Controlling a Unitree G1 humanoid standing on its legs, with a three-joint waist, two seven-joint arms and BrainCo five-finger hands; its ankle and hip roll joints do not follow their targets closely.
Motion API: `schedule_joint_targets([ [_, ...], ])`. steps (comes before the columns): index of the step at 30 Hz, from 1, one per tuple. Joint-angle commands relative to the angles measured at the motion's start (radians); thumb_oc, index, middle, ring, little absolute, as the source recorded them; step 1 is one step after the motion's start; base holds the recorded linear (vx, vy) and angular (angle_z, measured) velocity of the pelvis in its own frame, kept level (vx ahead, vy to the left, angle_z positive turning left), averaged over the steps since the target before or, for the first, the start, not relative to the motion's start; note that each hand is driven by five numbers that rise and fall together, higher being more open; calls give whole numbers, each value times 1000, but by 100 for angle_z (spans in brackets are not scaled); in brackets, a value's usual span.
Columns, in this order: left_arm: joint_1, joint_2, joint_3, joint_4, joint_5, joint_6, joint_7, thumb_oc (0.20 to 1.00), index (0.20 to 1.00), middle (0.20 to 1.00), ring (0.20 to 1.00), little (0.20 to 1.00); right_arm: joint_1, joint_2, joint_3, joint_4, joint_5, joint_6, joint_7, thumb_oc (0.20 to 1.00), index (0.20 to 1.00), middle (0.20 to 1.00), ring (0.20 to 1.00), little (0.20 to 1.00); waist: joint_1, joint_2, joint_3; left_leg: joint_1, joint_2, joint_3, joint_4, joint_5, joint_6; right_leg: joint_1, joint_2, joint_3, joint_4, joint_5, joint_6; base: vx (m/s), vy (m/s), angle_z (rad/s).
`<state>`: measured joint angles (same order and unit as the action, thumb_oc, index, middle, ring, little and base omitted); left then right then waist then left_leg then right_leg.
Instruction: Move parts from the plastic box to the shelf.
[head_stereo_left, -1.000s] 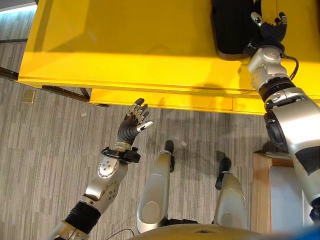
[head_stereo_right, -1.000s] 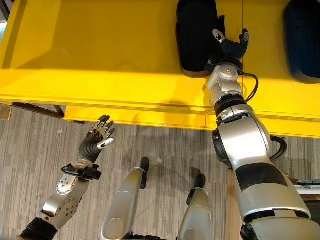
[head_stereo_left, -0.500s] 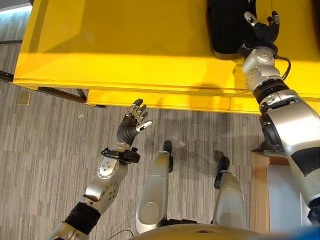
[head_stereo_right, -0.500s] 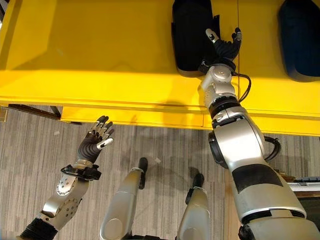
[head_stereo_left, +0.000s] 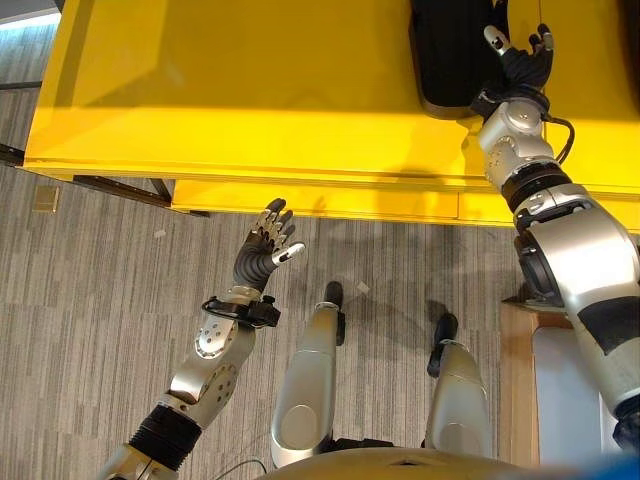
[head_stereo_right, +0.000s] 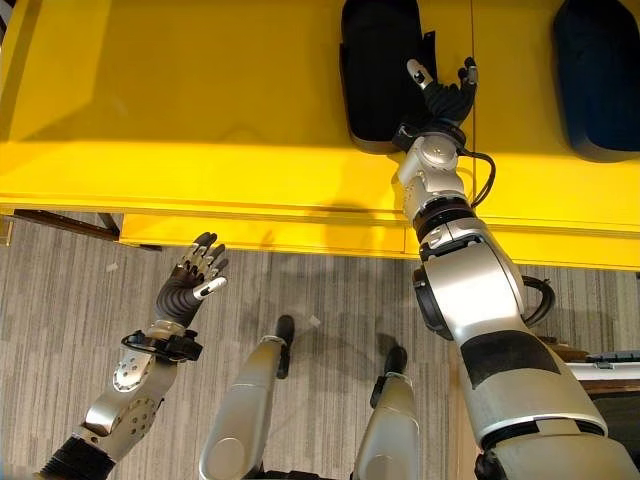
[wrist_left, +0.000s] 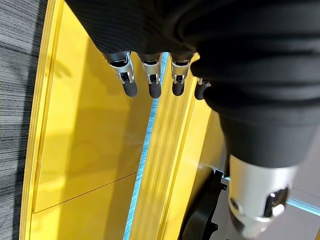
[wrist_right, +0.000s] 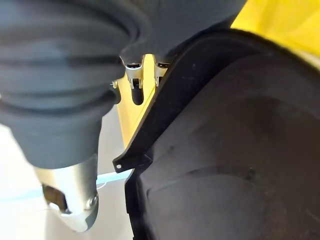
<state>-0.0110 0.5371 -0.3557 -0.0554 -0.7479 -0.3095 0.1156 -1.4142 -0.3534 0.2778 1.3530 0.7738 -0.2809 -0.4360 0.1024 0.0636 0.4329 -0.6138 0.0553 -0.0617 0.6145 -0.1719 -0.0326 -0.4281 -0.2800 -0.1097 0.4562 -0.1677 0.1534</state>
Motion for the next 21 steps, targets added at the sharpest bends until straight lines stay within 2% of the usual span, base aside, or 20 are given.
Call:
schedule_joint_targets([
  [1, -3, 40, 9, -93, -10, -50, -5, 1000, 1000, 1000, 1000, 1000, 29, 29, -40, -7, 47, 5, 15, 1000, 1000, 1000, 1000, 1000, 46, -14, 34, -42, 49, -42, 18, 33, -49, 2, 4, 19, 140, -16, -35, 0, 0, 0],
  [21, 11, 51, 19, -96, -11, -48, -2, 1000, 1000, 1000, 1000, 1000, 57, 109, -29, -22, 54, 8, 31, 1000, 1000, 1000, 1000, 1000, 52, -13, 33, -55, 47, -43, 27, 32, -45, -6, 6, 19, 146, -14, -36, 0, 0, 0],
])
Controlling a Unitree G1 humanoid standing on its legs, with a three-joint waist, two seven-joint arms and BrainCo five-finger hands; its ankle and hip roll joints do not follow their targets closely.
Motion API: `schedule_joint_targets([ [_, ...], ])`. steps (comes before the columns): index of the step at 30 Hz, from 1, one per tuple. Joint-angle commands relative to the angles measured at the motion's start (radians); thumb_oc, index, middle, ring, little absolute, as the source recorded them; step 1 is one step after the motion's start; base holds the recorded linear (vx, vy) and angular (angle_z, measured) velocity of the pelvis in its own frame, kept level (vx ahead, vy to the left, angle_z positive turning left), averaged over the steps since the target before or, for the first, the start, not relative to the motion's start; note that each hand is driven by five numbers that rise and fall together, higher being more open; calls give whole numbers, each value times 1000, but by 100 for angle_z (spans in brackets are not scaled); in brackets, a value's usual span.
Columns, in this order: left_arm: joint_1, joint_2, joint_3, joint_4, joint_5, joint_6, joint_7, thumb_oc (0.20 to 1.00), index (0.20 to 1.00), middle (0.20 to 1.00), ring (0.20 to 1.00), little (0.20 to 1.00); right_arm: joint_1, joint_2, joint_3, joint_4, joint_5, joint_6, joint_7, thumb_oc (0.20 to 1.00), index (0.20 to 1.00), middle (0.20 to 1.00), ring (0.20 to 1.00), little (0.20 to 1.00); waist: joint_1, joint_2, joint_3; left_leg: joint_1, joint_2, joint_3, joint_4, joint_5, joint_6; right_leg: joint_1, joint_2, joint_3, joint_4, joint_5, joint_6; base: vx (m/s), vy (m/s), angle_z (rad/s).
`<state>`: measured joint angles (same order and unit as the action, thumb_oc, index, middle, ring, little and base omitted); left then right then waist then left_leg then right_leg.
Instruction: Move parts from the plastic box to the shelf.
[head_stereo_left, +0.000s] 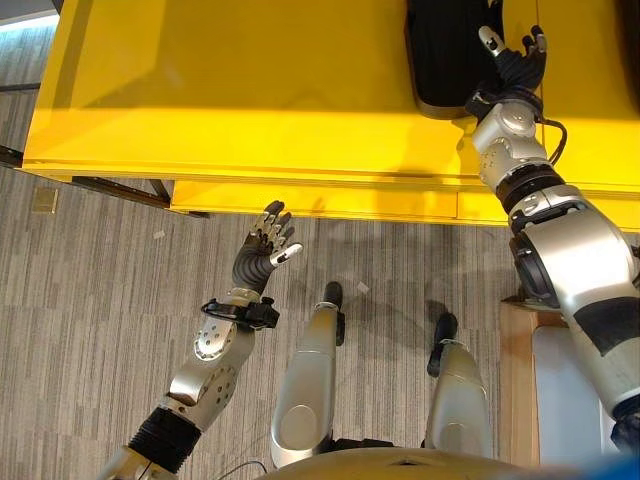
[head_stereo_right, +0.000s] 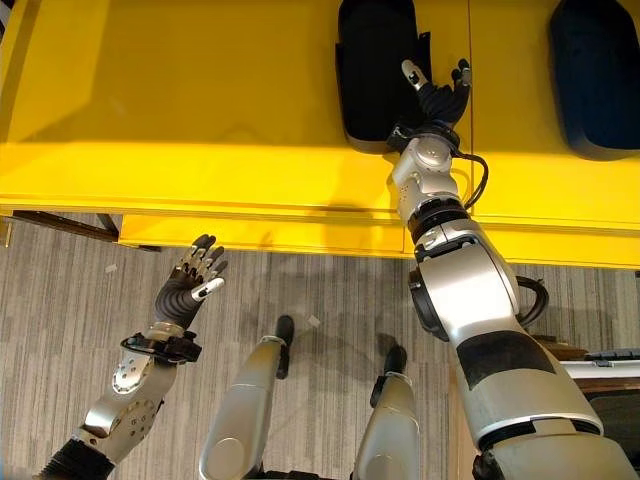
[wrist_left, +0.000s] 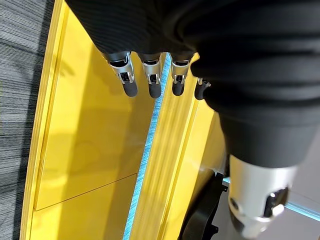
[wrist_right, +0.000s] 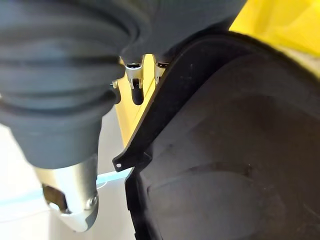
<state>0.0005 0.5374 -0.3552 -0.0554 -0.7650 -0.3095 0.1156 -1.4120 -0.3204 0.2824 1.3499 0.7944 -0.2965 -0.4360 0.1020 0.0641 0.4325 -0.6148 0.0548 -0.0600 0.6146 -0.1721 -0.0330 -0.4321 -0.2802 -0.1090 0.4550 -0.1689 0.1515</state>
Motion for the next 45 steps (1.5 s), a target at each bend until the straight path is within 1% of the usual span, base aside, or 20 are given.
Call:
schedule_joint_targets([
  [1, 1, 50, 18, -96, 8, -48, -1, 1000, 1000, 1000, 1000, 1000, 57, 82, -32, -22, 33, 24, 32, 1000, 1000, 1000, 1000, 1000, 52, -13, 34, -55, 47, -44, 28, 33, -44, -3, 5, 19, 148, -13, -34, 0, 0, 0],
  [19, 10, 53, 23, -103, 2, -49, 3, 1000, 1000, 1000, 1000, 1000, 70, 140, -24, -35, 36, 20, 40, 1000, 1000, 1000, 1000, 1000, 55, -16, 40, -62, 48, -45, 33, 33, -41, -14, 7, 21, 162, -16, -36, 1, 1, -1],
  [34, 18, 56, 26, -100, 4, -50, 5, 1000, 1000, 1000, 1000, 1000, 90, 167, -32, -51, 42, 16, 40, 1000, 1000, 1000, 1000, 1000, 54, -14, 41, -69, 47, -46, 40, 32, -41, -27, 5, 23, 178, -21, -37, 0, 0, 0],
  [37, 20, 55, 26, -100, 2, -54, 7, 1000, 1000, 1000, 1000, 1000, 91, 162, -35, -51, 30, 15, 30, 1000, 1000, 1000, 1000, 1000, 52, -15, 43, -69, 48, -46, 41, 33, -41, -27, 5, 25, 182, -23, -37, 0, 0, 0],
  [38, 20, 55, 25, -99, 5, -56, 10, 1000, 1000, 1000, 1000, 1000, 91, 157, -31, -54, 1, 18, 16, 1000, 1000, 1000, 1000, 1000, 51, -16, 43, -68, 48, -45, 40, 33, -40, -27, 6, 25, 181, -21, -37, 0, 0, 0],
  [39, 22, 52, 26, -97, 8, -58, 12, 1000, 1000, 1000, 1000, 1000, 93, 144, -22, -57, -41, 26, 6, 1000, 1000, 1000, 1000, 1000, 50, -17, 43, -70, 49, -46, 42, 33, -39, -29, 6, 25, 183, -21, -37, 0, 0, 0],
  [40, 24, 53, 26, -99, 9, -59, 12, 1000, 1000, 1000, 1000, 1000, 97, 136, -22, -55, -53, 28, 4, 1000, 1000, 1000, 1000, 1000, 49, -17, 44, -70, 49, -47, 41, 34, -39, -28, 6, 24, 182, -20, -37, 0, 0, 0],
  [45, 16, 43, 29, -88, 13, -68, 9, 1000, 1000, 1000, 1000, 1000, 163, 55, -37, -77, -76, 23, -7, 1000, 1000, 1000, 1000, 1000, 38, -20, 46, -62, 53, -47, 33, 40, -42, -28, 8, 26, 182, -19, -37, 0, 0, 0],
])
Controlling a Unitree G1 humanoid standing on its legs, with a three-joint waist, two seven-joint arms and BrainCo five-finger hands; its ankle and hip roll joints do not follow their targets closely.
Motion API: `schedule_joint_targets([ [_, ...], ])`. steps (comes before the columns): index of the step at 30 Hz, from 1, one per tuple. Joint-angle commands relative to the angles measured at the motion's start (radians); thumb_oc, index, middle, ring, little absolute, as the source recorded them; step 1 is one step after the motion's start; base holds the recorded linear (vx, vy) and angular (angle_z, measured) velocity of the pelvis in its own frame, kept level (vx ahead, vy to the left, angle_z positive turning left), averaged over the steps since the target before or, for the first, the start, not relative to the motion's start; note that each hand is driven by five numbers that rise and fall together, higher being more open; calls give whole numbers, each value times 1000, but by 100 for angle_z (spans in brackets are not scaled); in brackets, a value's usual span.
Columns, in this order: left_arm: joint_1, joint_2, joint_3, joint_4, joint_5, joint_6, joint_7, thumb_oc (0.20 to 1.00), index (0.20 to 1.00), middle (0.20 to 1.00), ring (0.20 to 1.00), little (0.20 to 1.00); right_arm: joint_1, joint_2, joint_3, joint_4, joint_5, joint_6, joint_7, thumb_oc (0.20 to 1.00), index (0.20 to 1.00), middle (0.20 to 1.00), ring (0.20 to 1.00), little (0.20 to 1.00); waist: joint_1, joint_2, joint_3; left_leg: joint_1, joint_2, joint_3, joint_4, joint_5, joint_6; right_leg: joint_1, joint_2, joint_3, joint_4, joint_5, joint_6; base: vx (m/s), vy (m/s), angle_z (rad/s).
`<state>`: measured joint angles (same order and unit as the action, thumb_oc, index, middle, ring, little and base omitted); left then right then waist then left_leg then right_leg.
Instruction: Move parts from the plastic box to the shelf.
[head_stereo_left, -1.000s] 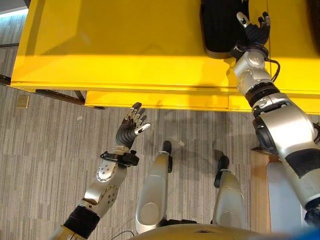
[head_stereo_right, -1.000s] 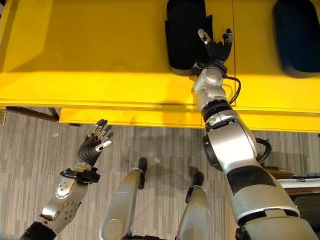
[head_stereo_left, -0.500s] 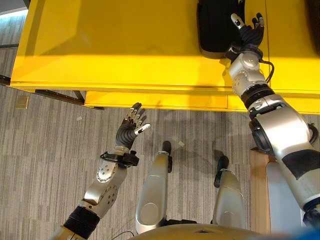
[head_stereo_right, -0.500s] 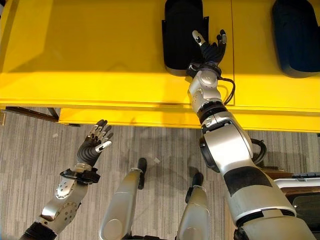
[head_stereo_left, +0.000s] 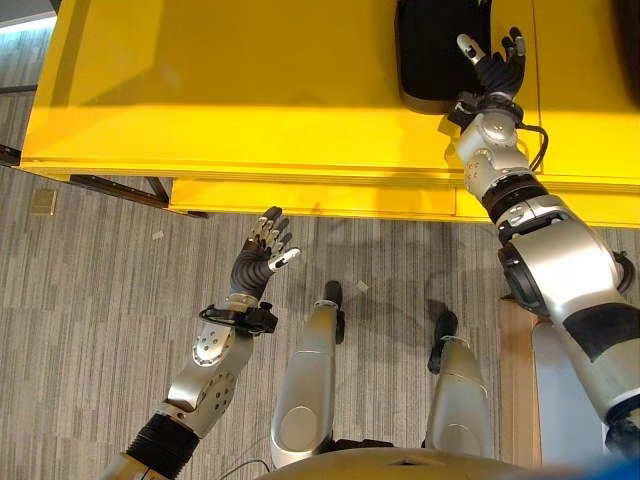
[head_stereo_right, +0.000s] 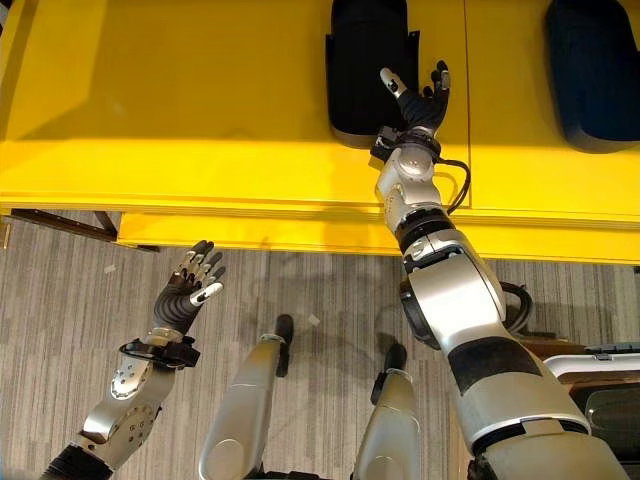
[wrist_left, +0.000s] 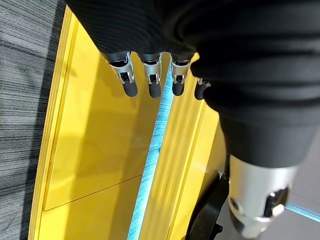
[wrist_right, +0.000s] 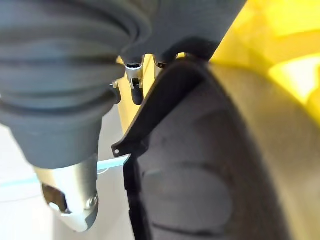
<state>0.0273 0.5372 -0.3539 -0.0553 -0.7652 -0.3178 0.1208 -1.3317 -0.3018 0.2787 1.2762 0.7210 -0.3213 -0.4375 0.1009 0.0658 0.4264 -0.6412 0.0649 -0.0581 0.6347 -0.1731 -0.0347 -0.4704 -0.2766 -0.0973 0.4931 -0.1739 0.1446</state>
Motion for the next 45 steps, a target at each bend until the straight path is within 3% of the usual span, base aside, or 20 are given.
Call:
schedule_joint_targets([
  [1, -9, 42, 30, -86, 14, -62, 2, 1000, 1000, 1000, 1000, 1000, 100, 27, -38, -16, -10, 45, -7, 1000, 1000, 1000, 1000, 1000, 37, -22, 53, -35, 45, -49, 12, 41, -41, 10, 4, 14, 145, -14, -30, 0, 0, 0],
  [7, 10, 37, 46, -75, 8, -64, -14, 1000, 1000, 1000, 1000, 1000, 280, -52, -62, -204, -44, 13, -8, 1000, 1000, 1000, 1000, 1000, 3, -29, 56, -31, 57, -48, 18, 44, -47, -2, 10, 26, 168, -24, -37, -6, 1, 0],
  [13, 36, 31, 60, -62, 0, -55, -26, 1000, 1000, 1000, 1000, 1000, 491, -64, -99, -430, -86, -16, -8, 1000, 1000, 1000, 1000, 1000, -29, -30, 56, -38, 63, -51, 33, 49, -54, -18, 12, 36, 202, -40, -48, -35, -6, -12],
  [19, 74, 24, 88, -46, 1, -33, -61, 1000, 1000, 1000, 1000, 1000, 878, -49, -105, -878, -112, -55, 92, 1000, 1000, 1000, 1000, 1000, -70, -41, 48, 10, 86, -53, -21, 90, -69, 9, 29, 33, 189, -39, -59, -41, -46, -6],
  [25, 118, 27, 116, -43, 21, -7, -117, 1000, 1000, 1000, 1000, 1000, 1210, -124, -85, -1254, -50, -75, 303, 1000, 1000, 1000, 1000, 1000, -103, -61, 5, 157, 143, -43, -200, 178, -87, 97, 76, 22, 85, -17, -58, 44, -77, -14],
  [29, 150, 12, 150, -21, 39, -1, -161, 1000, 1000, 1000, 1000, 1000, 1359, -210, -102, -1446, -11, -68, 431, 1000, 1000, 1000, 1000, 1000, -112, -69, -49, 321, 224, -5, -392, 263, -103, 171, 131, 30, -15, 4, -52, 149, -118, -37],
  [36, 200, -41, 187, 1, 53, 4, -208, 1000, 1000, 1000, 1000, 1000, 1442, -325, -120, -1635, 94, -42, 586, 1000, 1000, 1000, 1000, 1000, -138, -49, -150, 475, 312, 70, -629, 404, -119, 210, 223, 62, -99, 20, -64, 80, -84, -33],
  [37, 200, -42, 187, 1, 53, 4, -209, 1000, 1000, 1000, 1000, 1000, 1444, -326, -121, -1637, 95, -41, 586, 1000, 1000, 1000, 1000, 1000, -136, -47, -150, 478, 313, 72, -633, 406, -120, 211, 224, 62, -100, 21, -65, 67, -111, -27],
  [40, 208, -66, 173, 19, 62, 12, -229, 1000, 1000, 1000, 1000, 1000, 1451, -385, -127, -1688, 105, -35, 620, 1000, 1000, 1000, 1000, 1000, -145, -28, -184, 499, 346, 86, -660, 497, -136, 229, 257, 68, -132, 24, -85, 68, -166, -20],
  [42, 216, -84, 168, 26, 55, 15, -239, 1000, 1000, 1000, 1000, 1000, 1460, -399, -121, -1694, 124, -26, 633, 1000, 1000, 1000, 1000, 1000, -150, -23, -193, 503, 341, 87, -646, 499, -130, 247, 268, 76, -164, 32, -97, 60, -150, -12],
  [43, 208, -92, 159, 31, 63, 17, -240, 1000, 1000, 1000, 1000, 1000, 1457, -401, -115, -1683, 123, -19, 627, 1000, 1000, 1000, 1000, 1000, -145, -30, -193, 500, 316, 58, -609, 503, -117, 278, 261, 84, -209, 47, -109, 129, -219, -21],
  [44, 204, -99, 154, 25, 56, 20, -250, 1000, 1000, 1000, 1000, 1000, 1451, -392, -117, -1667, 115, -12, 617, 1000, 1000, 1000, 1000, 1000, -133, -43, -195, 476, 220, -27, -569, 473, -88, 330, 261, 99, -314, 82, -117, 106, -187, -20],
  [45, 203, -99, 154, 25, 56, 20, -250, 1000, 1000, 1000, 1000, 1000, 1450, -392, -117, -1666, 115, -12, 617, 1000, 1000, 1000, 1000, 1000, -133, -42, -196, 471, 221, -28, -569, 476, -87, 328, 262, 98, -318, 87, -117, 94, -141, -14],
])
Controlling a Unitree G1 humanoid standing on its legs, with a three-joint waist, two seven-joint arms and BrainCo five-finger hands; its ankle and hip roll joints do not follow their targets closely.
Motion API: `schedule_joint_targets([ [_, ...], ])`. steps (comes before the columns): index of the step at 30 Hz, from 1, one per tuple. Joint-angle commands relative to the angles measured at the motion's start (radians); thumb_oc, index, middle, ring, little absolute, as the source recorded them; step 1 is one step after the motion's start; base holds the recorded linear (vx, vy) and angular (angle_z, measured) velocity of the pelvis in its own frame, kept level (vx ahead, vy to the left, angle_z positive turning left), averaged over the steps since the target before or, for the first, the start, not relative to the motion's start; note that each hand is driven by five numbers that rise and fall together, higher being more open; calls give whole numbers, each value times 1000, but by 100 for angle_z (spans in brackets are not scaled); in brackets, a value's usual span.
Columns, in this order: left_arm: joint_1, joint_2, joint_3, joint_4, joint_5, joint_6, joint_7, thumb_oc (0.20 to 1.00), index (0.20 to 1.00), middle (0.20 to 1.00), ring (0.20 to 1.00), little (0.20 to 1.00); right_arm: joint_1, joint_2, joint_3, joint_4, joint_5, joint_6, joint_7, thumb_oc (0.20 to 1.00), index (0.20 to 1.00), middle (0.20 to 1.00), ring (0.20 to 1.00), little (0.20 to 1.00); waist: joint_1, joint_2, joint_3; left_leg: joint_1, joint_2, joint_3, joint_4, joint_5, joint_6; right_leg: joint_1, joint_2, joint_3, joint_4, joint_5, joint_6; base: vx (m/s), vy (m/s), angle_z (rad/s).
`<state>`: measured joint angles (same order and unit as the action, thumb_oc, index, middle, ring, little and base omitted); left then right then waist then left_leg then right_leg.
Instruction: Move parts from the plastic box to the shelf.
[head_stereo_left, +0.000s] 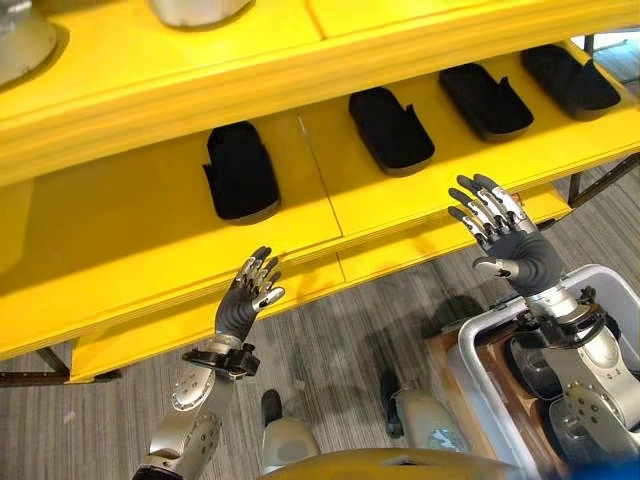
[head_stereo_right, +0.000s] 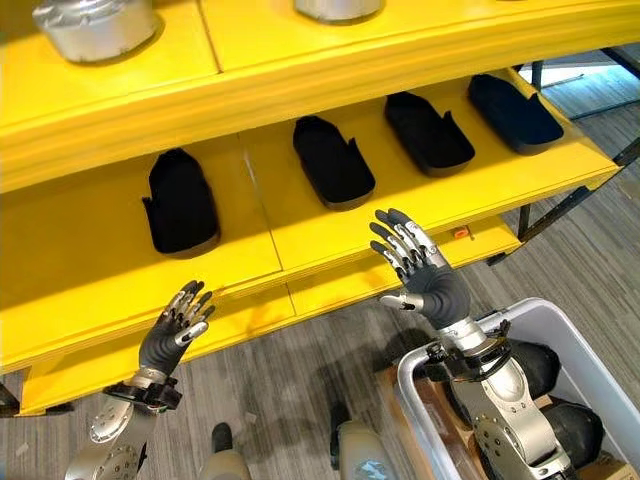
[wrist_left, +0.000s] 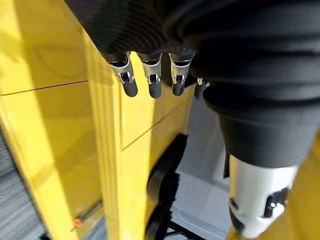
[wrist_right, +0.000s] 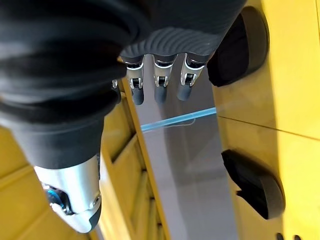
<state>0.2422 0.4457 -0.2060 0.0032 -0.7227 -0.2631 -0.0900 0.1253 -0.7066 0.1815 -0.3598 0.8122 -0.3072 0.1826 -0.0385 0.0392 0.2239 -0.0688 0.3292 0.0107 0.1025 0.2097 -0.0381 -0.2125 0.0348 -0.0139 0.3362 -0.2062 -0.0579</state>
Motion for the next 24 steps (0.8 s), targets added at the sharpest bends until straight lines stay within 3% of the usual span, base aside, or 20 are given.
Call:
schedule_joint_targets([
  [1, -3, -10, 11, -36, 15, -34, -42, 1000, 1000, 1000, 1000, 1000, -9, 18, -20, -20, 28, -23, -3, 1000, 1000, 1000, 1000, 1000, 19, -27, 5, -108, -119, -156, -9, 42, -66, 84, -48, 33, -192, 135, 85, 45, -54, -14],
  [2, 6, -9, 16, -39, 13, -33, -46, 1000, 1000, 1000, 1000, 1000, -10, 18, -24, -19, 28, -22, 1, 1000, 1000, 1000, 1000, 1000, 20, -32, -2, -115, -160, -173, -8, 3, -53, 94, -49, 43, -215, 150, 87, 96, -96, -24],
  [3, 13, -14, 21, -45, 11, -33, -54, 1000, 1000, 1000, 1000, 1000, -5, 33, -32, -4, 34, -14, 1, 1000, 1000, 1000, 1000, 1000, 28, -43, -13, -118, -277, -219, 5, -93, -25, 113, -52, 69, -257, 180, 89, 76, -46, -46],
  [4, 14, -13, 21, -45, 11, -33, -55, 1000, 1000, 1000, 1000, 1000, -4, 34, -32, -4, 34, -14, 2, 1000, 1000, 1000, 1000, 1000, 30, -44, -12, -118, -279, -217, 12, -99, -23, 116, -53, 70, -261, 179, 90, 90, -29, -56],
  [6, 22, -11, 21, -48, 19, -37, -60, 1000, 1000, 1000, 1000, 1000, 4, 45, -35, 8, 19, -7, 6, 1000, 1000, 1000, 1000, 1000, 46, -50, -23, -119, -398, -305, 24, -146, 7, 123, -44, 106, -297, 207, 94, 85, -5, -67],
  [7, 21, -8, 18, -62, 21, -39, -61, 1000, 1000, 1000, 1000, 1000, 2, 64, -28, 25, 13, -2, 6, 1000, 1000, 1000, 1000, 1000, 55, -53, -45, -118, -498, -380, 18, -160, 34, 123, -19, 149, -326, 232, 96, 81, 0, -68],
  [8, 17, -9, 18, -70, 24, -43, -55, 1000, 1000, 1000, 1000, 1000, -4, 75, -22, 29, -2, -4, -3, 1000, 1000, 1000, 1000, 1000, 59, -52, -50, -120, -530, -409, 23, -162, 46, 123, -8, 176, -336, 240, 98, 60, 34, -61],
  [10, 12, -8, 14, -81, 18, -41, -54, 1000, 1000, 1000, 1000, 1000, -14, 96, -5, 36, 13, 1, -1, 1000, 1000, 1000, 1000, 1000, 49, -49, -66, -96, -535, -424, -1, -171, 63, 119, 15, 223, -344, 252, 98, 26, 80, -91],
  [14, -7, -6, 0, -72, 22, -42, -53, 1000, 1000, 1000, 1000, 1000, 8, 129, 3, 42, 5, 16, -13, 1000, 1000, 1000, 1000, 1000, 30, -53, -93, -61, -513, -363, -43, -174, 74, 131, 19, 254, -357, 266, 105, 65, 136, -92],
  [17, 22, -17, 25, -75, 18, -41, -36, 1000, 1000, 1000, 1000, 1000, 12, 167, 31, 65, 13, 45, -16, 1000, 1000, 1000, 1000, 1000, 22, -57, -119, -16, -505, -295, -90, -187, 100, 127, 26, 313, -335, 280, 127, 64, 152, -85],
  [24, -2, -21, 18, -73, 37, -43, -23, 1000, 1000, 1000, 1000, 1000, 4, 200, 45, 63, -10, 55, -28, 1000, 1000, 1000, 1000, 1000, -5, -51, -102, 13, -499, -207, -111, -202, 123, 67, 40, 370, -233, 282, 162, -11, 112, -43],
])
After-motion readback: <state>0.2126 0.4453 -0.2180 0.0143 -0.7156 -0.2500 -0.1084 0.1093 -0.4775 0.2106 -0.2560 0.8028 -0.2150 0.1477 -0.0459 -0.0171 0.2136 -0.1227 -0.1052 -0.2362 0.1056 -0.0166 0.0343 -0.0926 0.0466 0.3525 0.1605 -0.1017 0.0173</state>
